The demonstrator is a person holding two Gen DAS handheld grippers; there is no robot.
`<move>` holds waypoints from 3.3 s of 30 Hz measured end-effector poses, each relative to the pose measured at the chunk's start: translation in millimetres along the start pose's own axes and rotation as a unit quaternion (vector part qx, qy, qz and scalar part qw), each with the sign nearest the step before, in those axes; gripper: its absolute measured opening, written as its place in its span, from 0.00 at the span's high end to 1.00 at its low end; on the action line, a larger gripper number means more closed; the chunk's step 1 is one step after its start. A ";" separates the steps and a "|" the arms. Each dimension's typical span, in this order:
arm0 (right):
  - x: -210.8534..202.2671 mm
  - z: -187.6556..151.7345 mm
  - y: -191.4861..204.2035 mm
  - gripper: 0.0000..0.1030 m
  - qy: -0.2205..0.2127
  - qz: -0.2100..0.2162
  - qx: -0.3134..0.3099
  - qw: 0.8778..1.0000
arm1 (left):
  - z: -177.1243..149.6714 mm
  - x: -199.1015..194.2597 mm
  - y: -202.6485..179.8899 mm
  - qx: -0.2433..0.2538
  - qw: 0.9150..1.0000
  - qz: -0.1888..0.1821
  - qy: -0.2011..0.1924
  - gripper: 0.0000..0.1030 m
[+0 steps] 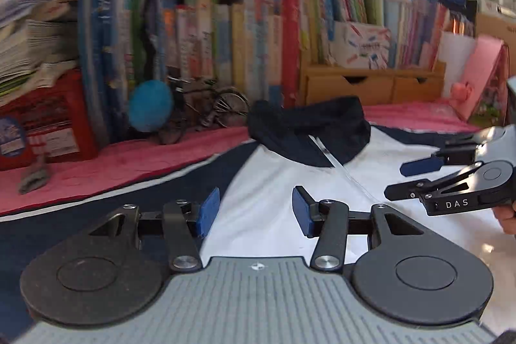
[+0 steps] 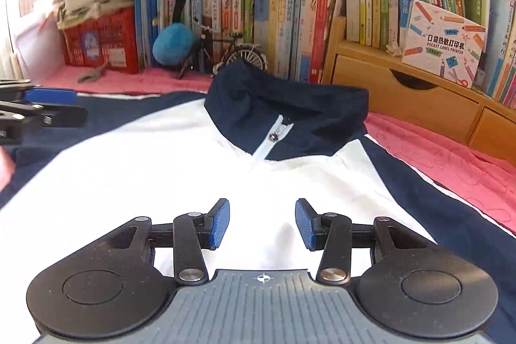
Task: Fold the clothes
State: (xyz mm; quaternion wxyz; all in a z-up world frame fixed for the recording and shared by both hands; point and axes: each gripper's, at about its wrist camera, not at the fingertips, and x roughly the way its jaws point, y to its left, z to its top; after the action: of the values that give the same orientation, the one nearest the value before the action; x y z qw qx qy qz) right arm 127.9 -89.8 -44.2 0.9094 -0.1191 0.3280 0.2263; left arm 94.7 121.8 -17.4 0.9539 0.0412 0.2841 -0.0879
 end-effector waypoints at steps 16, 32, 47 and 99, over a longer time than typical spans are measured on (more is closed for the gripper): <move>114.6 58.3 -100.1 0.48 -0.016 -0.105 0.144 0.984 | 48.4 158.2 -0.6 0.019 0.986 0.157 0.057 0.65; 1.4 19.7 -48.8 0.21 -0.058 -0.058 -0.085 0.993 | 35.9 79.4 7.9 0.033 0.990 0.135 -0.002 0.64; -70.8 -75.4 -33.3 0.14 0.024 0.078 -0.032 0.996 | -38.2 -16.4 -39.1 0.017 0.996 0.065 0.054 0.45; -229.9 -221.2 166.2 0.00 -0.181 -0.064 0.049 0.980 | -167.7 -195.7 -102.9 -0.041 0.988 0.136 -0.062 0.23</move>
State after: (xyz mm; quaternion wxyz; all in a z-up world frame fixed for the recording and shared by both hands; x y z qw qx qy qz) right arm -230.3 -102.8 -73.3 0.9710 -0.0525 0.1604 0.1696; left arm -175.7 70.6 -53.0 0.9736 0.0352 0.2194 0.0522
